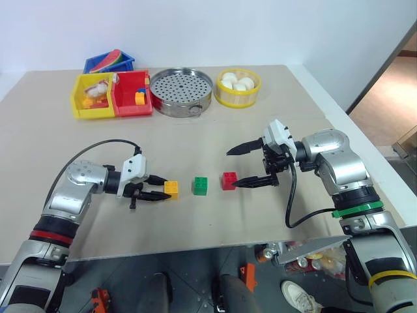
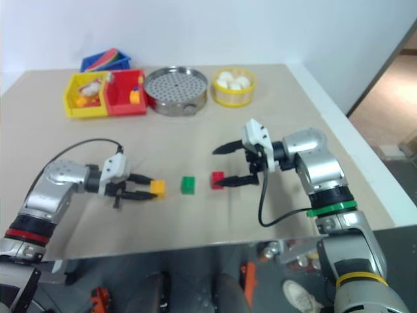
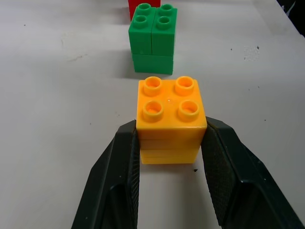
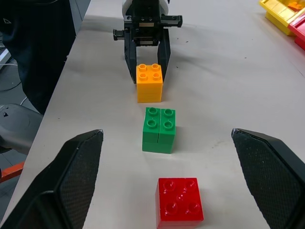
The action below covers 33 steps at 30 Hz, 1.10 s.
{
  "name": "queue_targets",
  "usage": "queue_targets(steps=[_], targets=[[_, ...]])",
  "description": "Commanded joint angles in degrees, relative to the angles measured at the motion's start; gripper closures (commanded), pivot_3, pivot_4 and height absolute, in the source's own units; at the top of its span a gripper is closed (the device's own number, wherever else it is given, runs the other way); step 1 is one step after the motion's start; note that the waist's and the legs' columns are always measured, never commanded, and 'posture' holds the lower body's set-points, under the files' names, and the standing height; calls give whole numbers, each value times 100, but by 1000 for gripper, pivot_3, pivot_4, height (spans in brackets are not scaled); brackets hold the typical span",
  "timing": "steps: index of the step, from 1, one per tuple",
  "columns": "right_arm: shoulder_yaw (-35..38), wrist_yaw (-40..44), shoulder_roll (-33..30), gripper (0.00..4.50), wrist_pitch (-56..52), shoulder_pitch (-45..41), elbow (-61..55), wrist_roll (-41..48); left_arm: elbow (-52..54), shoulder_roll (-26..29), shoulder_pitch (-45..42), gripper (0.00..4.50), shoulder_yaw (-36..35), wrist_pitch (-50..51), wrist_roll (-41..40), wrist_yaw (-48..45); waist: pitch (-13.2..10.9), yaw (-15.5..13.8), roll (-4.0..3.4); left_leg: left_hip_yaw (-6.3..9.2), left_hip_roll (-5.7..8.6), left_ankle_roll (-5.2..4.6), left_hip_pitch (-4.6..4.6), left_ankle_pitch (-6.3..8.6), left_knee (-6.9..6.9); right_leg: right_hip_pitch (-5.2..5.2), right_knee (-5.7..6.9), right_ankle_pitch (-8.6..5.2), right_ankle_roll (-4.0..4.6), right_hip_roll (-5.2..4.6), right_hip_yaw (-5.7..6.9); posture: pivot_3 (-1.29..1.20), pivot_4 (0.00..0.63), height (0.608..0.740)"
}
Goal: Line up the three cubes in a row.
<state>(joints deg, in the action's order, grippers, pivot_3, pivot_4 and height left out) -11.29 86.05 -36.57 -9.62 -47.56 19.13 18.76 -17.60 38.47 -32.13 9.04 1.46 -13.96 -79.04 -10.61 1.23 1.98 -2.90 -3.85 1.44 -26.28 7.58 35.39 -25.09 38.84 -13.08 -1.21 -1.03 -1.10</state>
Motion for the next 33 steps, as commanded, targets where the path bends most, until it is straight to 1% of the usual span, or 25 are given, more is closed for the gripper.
queue_targets(steps=[1, 9, 23, 24, 25, 26, 27, 29, 30, 31, 33], targets=[[172, 33, -27, 0, 70, -77, -118, 13, -126, -41, -110, 3226, -79, -166, 63, 49, 0, 0, 0, -1, 0, -1, 0, -1, 4, 0, 4, -3, 10, -2, 0, 0, 150, 740], [175, 48, -20, 0, 128, -86, -83, -31, -254, -121, -101, 3226, -115, -182, 108, 226, 0, -1, 0, -3, 1, -15, 0, -12, 17, 2, 9, 8, 26, -8, 0, 0, 150, 740], [143, 90, 6, 0, 195, -54, -76, -64, -470, -7, -74, 3226, -118, -118, 156, 198, 0, -1, 0, -3, 0, -18, 5, -16, 19, 2, 15, 14, 31, -6, 0, 0, 150, 740], [141, 93, 4, 0, 193, -48, -84, -63, -503, 8, -81, 2226, -105, -170, 188, 193, 1, -1, 0, -3, 0, -18, 5, -16, 19, 2, 15, 14, 31, -6, 0, 0, 150, 740], [139, 98, -1, 0, 200, -41, -85, -68, -525, 19, -89, 2006, -101, -254, 234, 214, 0, -1, 0, -3, 0, -19, 6, -16, 19, 2, 15, 15, 33, -6, 1, 0, 150, 740], [137, 102, -5, 0, 204, -37, -85, -72, -544, 19, -99, 1673, -106, -322, 272, 229, 0, -1, 0, -3, 0, -19, 5, -16, 19, 0, 15, 16, 33, -6, 1, 0, 150, 740], [135, 112, -13, 0, 182, -31, -92, -68, -530, 7, -124, 1213, -133, -374, 274, 234, 0, -1, 0, -4, 0, -19, 4, -17, 19, -2, 15, 16, 34, -6, 0, 0, 150, 740], [138, 117, -20, 0, 159, -24, -104, -60, -465, 0, -197, 676, -195, -403, 247, 233, 0, -1, 0, -4, 0, -19, 2, -16, 18, -2, 15, 15, 32, -7, 1, 0, 150, 740], [140, 118, -24, 0, 151, -24, -110, -57, -417, 14, -234, 282, -221, -398, 226, 229, 0, -1, 0, -5, 0, -19, 0, -16, 17, -3, 14, 12, 30, -8, 0, 0, 150, 740], [152, 111, -25, 0, 131, -24, -124, -43, -342, 48, -272, 66, -246, -376, 205, 218, 0, -1, 0, -5, 0, -19, -1, -16, 16, -3, 14, 10, 29, -8, 1, 0, 150, 740], [187, 79, -20, 0, 62, -27, -169, 0, -120, 134, -314, 66, -316, -225, 118, 197, 0, -1, 0, -4, 0, -18, -7, -16, 15, -8, 14, 9, 27, -7, 1, 0, 150, 740]])
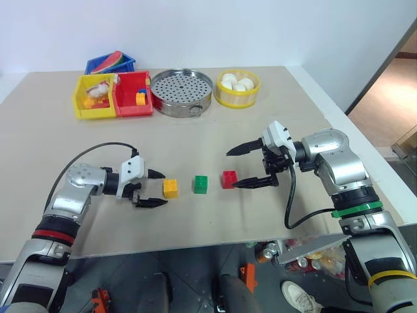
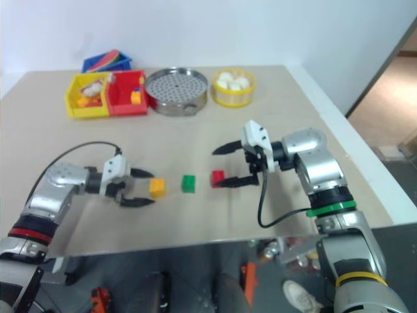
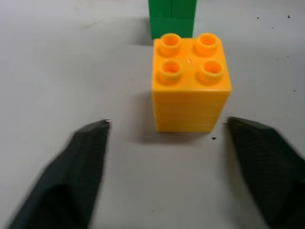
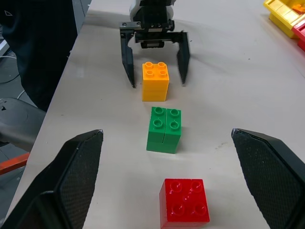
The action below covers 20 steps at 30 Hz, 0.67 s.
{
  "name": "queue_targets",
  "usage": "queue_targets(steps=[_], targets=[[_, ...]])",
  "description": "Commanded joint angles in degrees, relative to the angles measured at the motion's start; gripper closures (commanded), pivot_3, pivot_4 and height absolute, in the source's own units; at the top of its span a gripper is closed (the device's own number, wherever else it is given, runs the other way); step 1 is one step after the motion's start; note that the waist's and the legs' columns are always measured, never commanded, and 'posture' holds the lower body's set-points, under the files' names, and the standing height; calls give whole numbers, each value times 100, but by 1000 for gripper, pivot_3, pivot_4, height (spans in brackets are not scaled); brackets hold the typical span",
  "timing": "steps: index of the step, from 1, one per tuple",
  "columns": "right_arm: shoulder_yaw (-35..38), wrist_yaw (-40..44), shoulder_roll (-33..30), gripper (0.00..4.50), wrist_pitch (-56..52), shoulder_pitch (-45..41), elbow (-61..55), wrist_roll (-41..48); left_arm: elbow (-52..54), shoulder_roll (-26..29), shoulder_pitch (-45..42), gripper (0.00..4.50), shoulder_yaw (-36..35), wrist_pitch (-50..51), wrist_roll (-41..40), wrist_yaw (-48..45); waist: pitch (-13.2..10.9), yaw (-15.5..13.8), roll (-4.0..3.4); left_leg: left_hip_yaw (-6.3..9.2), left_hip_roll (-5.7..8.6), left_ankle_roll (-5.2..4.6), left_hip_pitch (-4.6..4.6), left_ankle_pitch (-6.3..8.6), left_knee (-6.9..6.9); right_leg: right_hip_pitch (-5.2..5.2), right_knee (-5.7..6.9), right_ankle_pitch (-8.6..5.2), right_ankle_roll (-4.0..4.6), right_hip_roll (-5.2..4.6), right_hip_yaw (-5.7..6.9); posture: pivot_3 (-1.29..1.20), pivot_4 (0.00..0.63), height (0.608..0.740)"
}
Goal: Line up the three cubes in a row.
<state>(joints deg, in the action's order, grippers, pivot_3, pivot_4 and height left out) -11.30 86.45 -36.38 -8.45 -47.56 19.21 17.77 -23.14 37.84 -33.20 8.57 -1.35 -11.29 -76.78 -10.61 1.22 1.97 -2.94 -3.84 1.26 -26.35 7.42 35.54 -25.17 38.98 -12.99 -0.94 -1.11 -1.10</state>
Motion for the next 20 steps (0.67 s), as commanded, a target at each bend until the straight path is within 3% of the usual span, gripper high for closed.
queue_targets(steps=[1, 6, 10, 15, 20], targets=[[213, 18, -36, 0, -111, -29, -211, 135, 589, 258, -200, 66, -307, 178, -212, -50, 0, 0, 0, 0, 0, 0, -3, 0, -1, -3, 0, 0, -1, 1, 0, 0, 150, 740], [546, -402, 26, 0, -712, -154, -382, 446, 1748, 904, 196, 66, -712, 1372, -735, -63, 0, 23, 0, 0, -3, 0, -2, 0, -9, -7, 1, 2, -5, 2, 0, 0, 150, 740], [996, -1158, 176, 0, -523, -305, -138, 410, 2104, 1147, 456, 66, -1428, 2186, -1060, 625, -2, 16, -2, 3, -5, 1, 1, 0, -14, -7, 2, -3, 2, 4, 5, 0, 150, 740], [1281, -2159, 317, 0, 263, -229, 719, -61, 1989, 581, 709, 66, -1926, 1936, -514, 2455, 0, -3, 0, -1, -1, 1, 7, 0, -8, 5, -2, -3, 2, -7, 5, 0, 150, 740], [1332, -2650, 516, 0, 796, -6, 1215, -292, 2197, 14, 1063, 66, -1844, 1707, -205, 3322, 1, -1, 2, -9, 8, 0, 2, -1, -5, 9, -9, 11, -33, -20, 1, 0, 150, 740]])
